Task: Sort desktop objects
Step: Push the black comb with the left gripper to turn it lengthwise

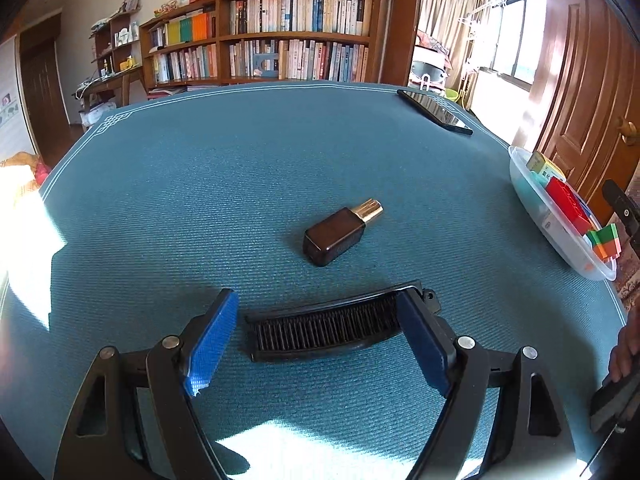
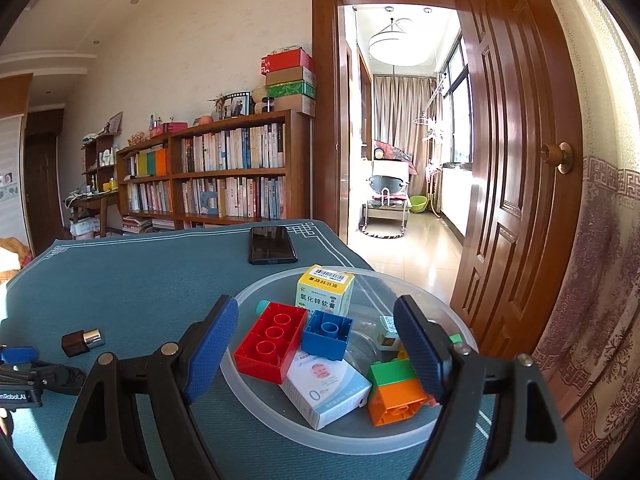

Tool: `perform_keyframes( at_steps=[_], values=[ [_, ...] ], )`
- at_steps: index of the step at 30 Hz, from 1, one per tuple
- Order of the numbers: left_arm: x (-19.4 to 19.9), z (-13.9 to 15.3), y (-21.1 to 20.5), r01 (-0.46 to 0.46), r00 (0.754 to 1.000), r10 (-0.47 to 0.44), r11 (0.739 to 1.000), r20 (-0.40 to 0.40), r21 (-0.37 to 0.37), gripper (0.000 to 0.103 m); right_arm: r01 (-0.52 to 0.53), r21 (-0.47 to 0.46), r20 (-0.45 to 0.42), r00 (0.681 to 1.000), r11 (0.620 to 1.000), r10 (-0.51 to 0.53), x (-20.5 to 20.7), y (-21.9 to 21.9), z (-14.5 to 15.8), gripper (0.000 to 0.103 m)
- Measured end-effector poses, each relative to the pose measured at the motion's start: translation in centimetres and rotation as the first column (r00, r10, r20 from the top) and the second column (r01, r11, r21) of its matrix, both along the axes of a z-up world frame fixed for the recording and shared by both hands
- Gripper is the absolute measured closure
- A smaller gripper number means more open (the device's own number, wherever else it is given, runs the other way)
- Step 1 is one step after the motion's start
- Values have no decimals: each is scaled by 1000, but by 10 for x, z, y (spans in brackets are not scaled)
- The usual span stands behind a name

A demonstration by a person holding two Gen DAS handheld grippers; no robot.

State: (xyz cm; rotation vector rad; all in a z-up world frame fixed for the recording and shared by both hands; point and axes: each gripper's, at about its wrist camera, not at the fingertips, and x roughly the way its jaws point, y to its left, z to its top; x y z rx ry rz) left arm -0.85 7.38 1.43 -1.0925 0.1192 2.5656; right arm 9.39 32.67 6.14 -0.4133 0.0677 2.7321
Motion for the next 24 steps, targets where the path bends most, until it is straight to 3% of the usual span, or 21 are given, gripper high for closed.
perform_keyframes(
  at_steps=[6, 11, 16, 18, 20, 24],
  values=[
    [4, 3, -2, 61, 998, -61, 998, 4, -8, 19, -2, -3, 4, 1000, 1000, 2, 0, 0, 0, 20],
    [12, 15, 0, 100, 994, -102, 993, -32, -57, 19, 2, -25, 11, 1000, 1000, -2, -1, 3, -1, 20],
    [24, 13, 4, 89, 996, -90, 994, -13, -61, 19, 1, -21, 9, 1000, 1000, 0, 0, 3, -1, 20],
    [25, 10, 4, 51, 998, -50, 998, 32, -22, 19, -2, -19, 10, 1000, 1000, 3, 0, 2, -1, 20],
    [21, 8, 1, 10, 996, -16, 998, 91, 65, 19, -5, -19, 10, 1000, 1000, 5, 0, 2, -1, 20],
    [12, 5, -4, -119, 979, 81, 971, 185, 209, 19, -5, -15, 5, 1000, 1000, 5, 1, 1, 0, 20]
  ],
)
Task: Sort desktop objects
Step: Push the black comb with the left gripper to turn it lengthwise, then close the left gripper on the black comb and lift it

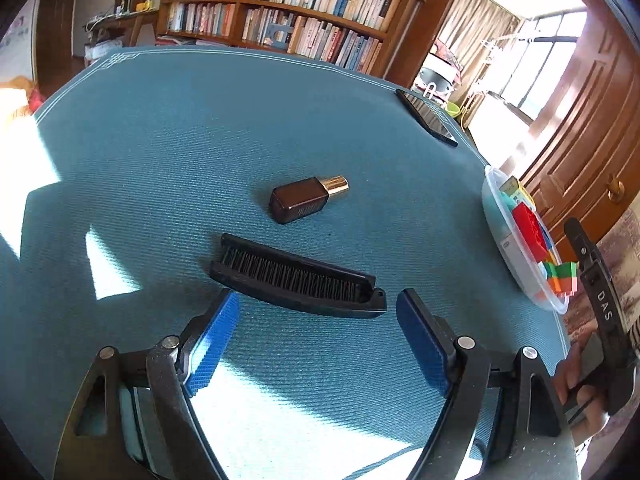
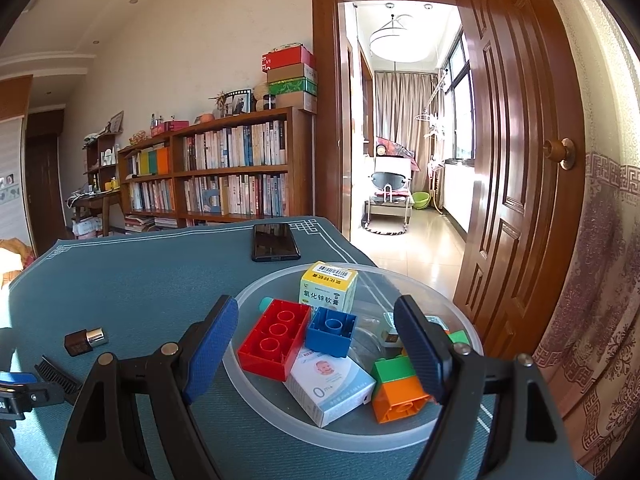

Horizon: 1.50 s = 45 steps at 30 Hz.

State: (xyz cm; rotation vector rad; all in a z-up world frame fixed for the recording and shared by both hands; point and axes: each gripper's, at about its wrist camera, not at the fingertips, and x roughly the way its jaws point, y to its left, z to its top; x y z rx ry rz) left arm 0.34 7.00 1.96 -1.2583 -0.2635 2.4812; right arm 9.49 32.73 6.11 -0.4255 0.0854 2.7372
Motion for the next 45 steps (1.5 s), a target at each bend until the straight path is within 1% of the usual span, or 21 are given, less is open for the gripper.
perform_keyframes(
  at_steps=[2, 5, 8, 9, 11, 15, 17, 20, 24, 27, 31, 34, 37, 40, 42, 45],
  values=[
    [-6, 0, 1, -55, 998, 55, 998, 20, 13, 19, 1, 0, -3, 1000, 1000, -1, 1, 0, 0, 20],
    [-12, 1, 4, -129, 992, 129, 992, 15, 7, 19, 2, -3, -6, 1000, 1000, -2, 2, 1, 1, 20],
    [-21, -5, 8, -182, 983, 182, 983, 35, -16, 19, -1, -7, -10, 1000, 1000, 1, 3, 0, 1, 20],
    [-21, -6, 11, -190, 982, 190, 981, 17, -29, 19, -3, -8, -11, 1000, 1000, 2, 3, 0, 2, 20],
    [-21, -6, 18, -191, 982, 190, 976, -20, -103, 19, -5, -8, -13, 1000, 1000, 5, 4, -1, 2, 20],
    [-21, -13, 30, -143, 989, 128, 955, -75, -258, 19, -6, -8, -14, 1000, 1000, 6, 4, -2, 3, 20],
    [-18, -13, 30, -117, 991, 93, 949, -94, -294, 19, -7, -10, -11, 1000, 1000, 6, 3, -2, 3, 20],
    [-19, -13, 23, -89, 994, 67, 953, -88, -288, 19, -5, -9, -5, 1000, 1000, 5, 2, -2, 2, 20],
    [-17, -13, 9, -63, 996, 39, 948, -83, -313, 19, -4, -8, -2, 1000, 1000, 4, 2, -2, 2, 20],
    [-13, -13, -3, -76, 995, 52, 942, -82, -326, 19, -5, -5, 0, 1000, 1000, 5, 2, -3, 1, 20],
    [-21, -13, -15, -109, 993, 89, 944, -78, -311, 19, -8, 4, 0, 1000, 1000, 8, 2, -5, 1, 20],
    [-26, -12, -12, -103, 993, 81, 945, -84, -310, 19, -9, 8, 2, 1000, 1000, 9, 2, -5, 0, 20],
    [-31, -14, -3, -91, 993, 62, 939, -96, -330, 19, -8, 5, 3, 1000, 1000, 8, 2, -4, 1, 20],
    [-31, -15, -1, -87, 993, 54, 943, -109, -321, 20, -8, 4, 1, 1000, 1000, 8, 2, -4, 1, 20],
    [-30, -15, -2, -86, 992, 51, 946, -119, -313, 24, -9, 6, 2, 1000, 1000, 9, 2, -4, 1, 20],
    [-28, -14, -1, -75, 990, 35, 949, -134, -305, 41, -12, 12, 0, 1000, 1000, 12, 3, -5, 1, 20]
  ],
)
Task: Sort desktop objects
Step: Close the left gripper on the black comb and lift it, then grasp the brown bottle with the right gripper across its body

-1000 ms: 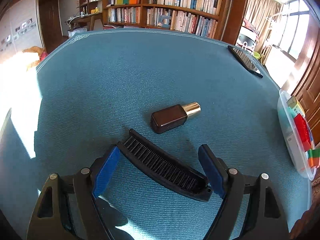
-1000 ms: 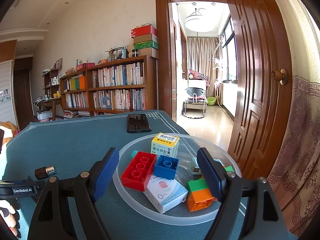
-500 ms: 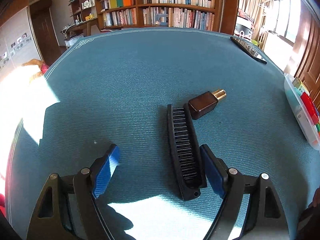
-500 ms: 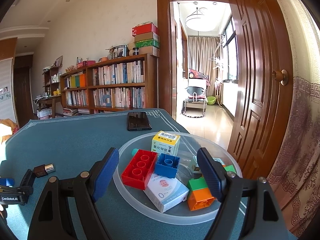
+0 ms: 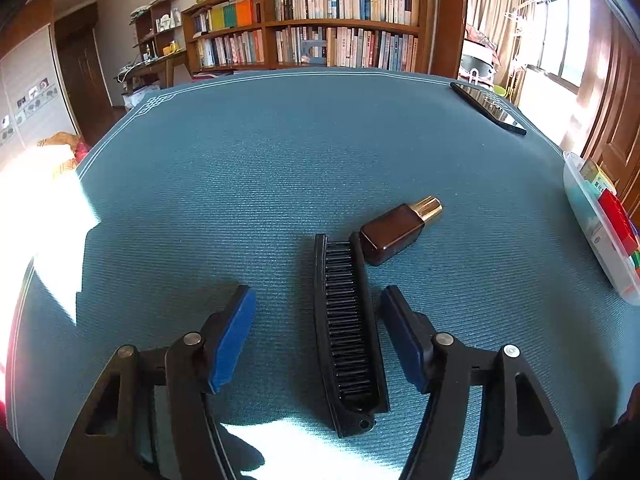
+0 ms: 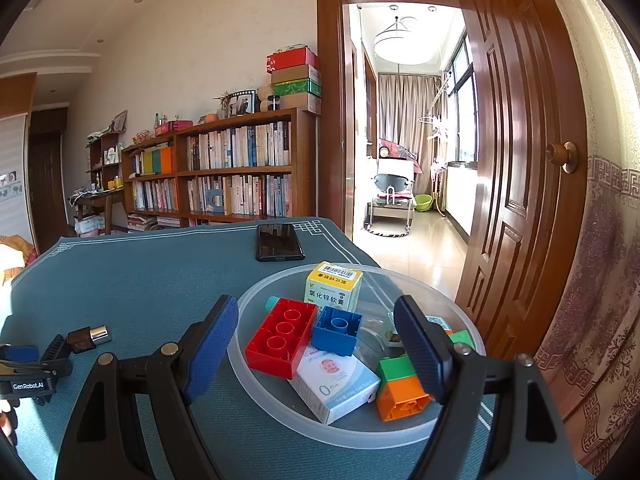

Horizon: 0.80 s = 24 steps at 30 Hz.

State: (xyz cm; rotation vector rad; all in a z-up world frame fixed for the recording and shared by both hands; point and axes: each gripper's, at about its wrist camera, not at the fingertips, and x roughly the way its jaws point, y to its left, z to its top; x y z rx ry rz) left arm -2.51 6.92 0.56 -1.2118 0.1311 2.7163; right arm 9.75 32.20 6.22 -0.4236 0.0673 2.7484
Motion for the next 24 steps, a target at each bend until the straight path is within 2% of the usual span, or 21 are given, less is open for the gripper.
perform_keyframes(
  at_steps=[2, 3, 4, 9, 13, 16, 19, 24],
  values=[
    [1, 2, 0, 14, 1000, -14, 1000, -6, 11, 60, -1, 5, -1, 1000, 1000, 1, 0, -1, 0, 20],
    [1, 2, 0, 21, 1000, -21, 1000, -7, 16, 65, -1, 6, -1, 1000, 1000, 1, 0, -2, 0, 20],
    [2, 3, -1, 26, 1000, -26, 999, -9, 22, 74, 0, 8, -2, 1000, 1000, 0, 1, -2, 0, 20],
    [5, 6, -12, 14, 1000, -13, 998, -18, 64, 74, -17, -26, 22, 1000, 1000, 17, -3, -2, -1, 20],
    [7, 10, -22, -14, 999, 17, 997, -44, 81, 74, -87, -107, 70, 993, 990, 95, -11, -7, 1, 20],
    [8, 12, -28, -30, 998, 35, 995, -52, 99, 74, -161, -118, 92, 981, 980, 173, -20, -19, 6, 20],
    [8, 13, -32, -34, 998, 40, 993, -49, 116, 74, -250, -129, 134, 954, 960, 266, -36, -36, 7, 20],
    [9, 13, -37, -41, 998, 48, 991, -47, 130, 74, -386, -200, 232, 874, 900, 427, -76, -65, -7, 20]
  ],
)
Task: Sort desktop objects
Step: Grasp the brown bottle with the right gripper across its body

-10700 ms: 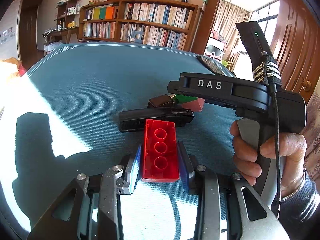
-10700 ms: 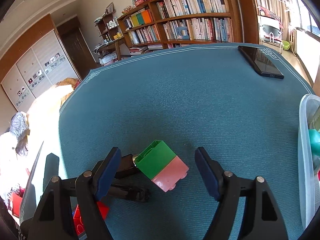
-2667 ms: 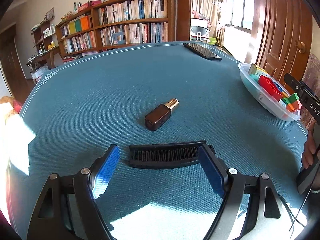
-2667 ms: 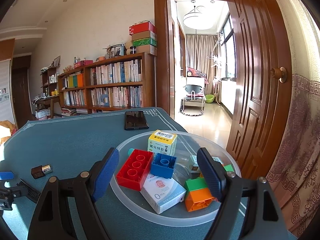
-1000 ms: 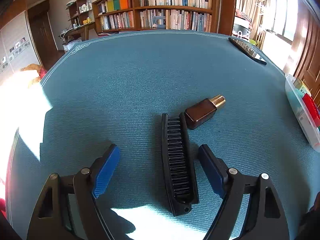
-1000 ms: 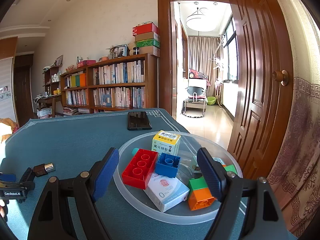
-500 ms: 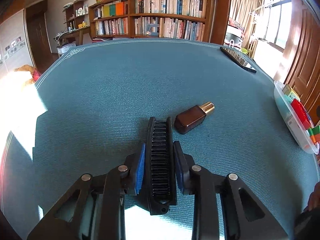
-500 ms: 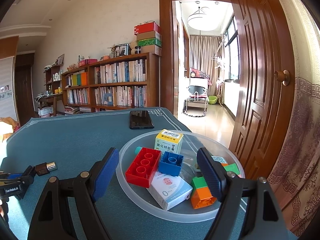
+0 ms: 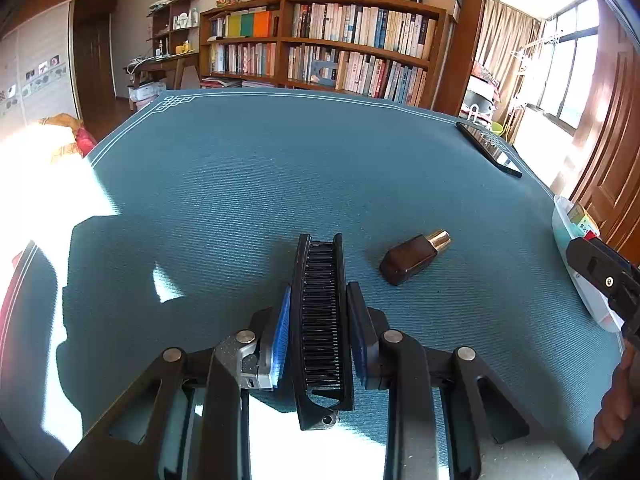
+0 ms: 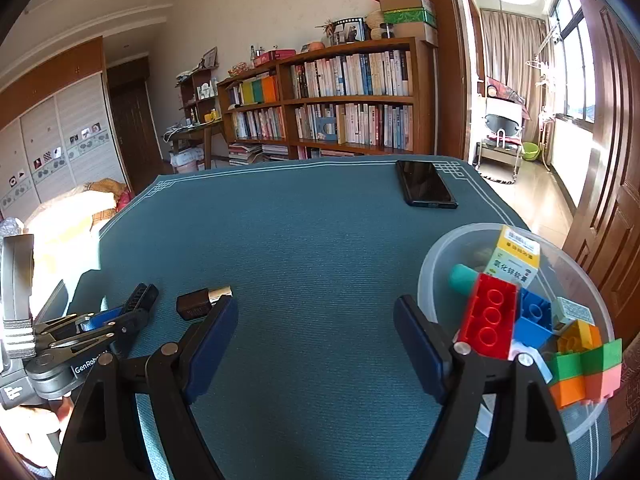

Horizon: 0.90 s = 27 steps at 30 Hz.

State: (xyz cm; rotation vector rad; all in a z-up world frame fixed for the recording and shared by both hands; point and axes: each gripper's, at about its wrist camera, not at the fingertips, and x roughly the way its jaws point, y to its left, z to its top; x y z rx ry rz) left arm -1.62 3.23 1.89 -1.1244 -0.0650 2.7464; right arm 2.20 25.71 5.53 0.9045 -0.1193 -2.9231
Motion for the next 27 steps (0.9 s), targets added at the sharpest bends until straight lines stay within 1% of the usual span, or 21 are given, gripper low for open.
perform_keyframes(
  at_steps=[2, 5, 8, 12, 17, 24, 27],
  values=[
    [-1, 0, -3, -7, 1000, 7, 1000, 3, 9, 74, -42, -2, 40, 998, 999, 42, -14, -12, -9, 20],
    [-2, 1, -8, -21, 1000, 21, 1000, 3, 18, 74, -97, -34, 91, 991, 995, 100, -30, -26, -20, 20],
    [-2, 0, -11, -30, 1000, 30, 999, 8, 30, 74, -133, -45, 115, 984, 990, 138, -41, -39, -26, 20],
    [-1, 1, -12, -33, 999, 33, 999, 2, 33, 74, -178, -34, 125, 975, 983, 181, -52, -56, -29, 20],
    [-3, 3, -16, -46, 999, 46, 998, 4, 47, 74, -209, -21, 149, 966, 978, 209, -61, -68, -36, 20],
    [-4, 2, -18, -61, 998, 61, 997, 5, 48, 74, -246, -22, 190, 951, 969, 245, -68, -80, -47, 19],
    [-3, 2, -18, -57, 998, 57, 997, 5, 49, 74, -248, -12, 209, 947, 969, 245, -71, -83, -50, 19]
  ],
)
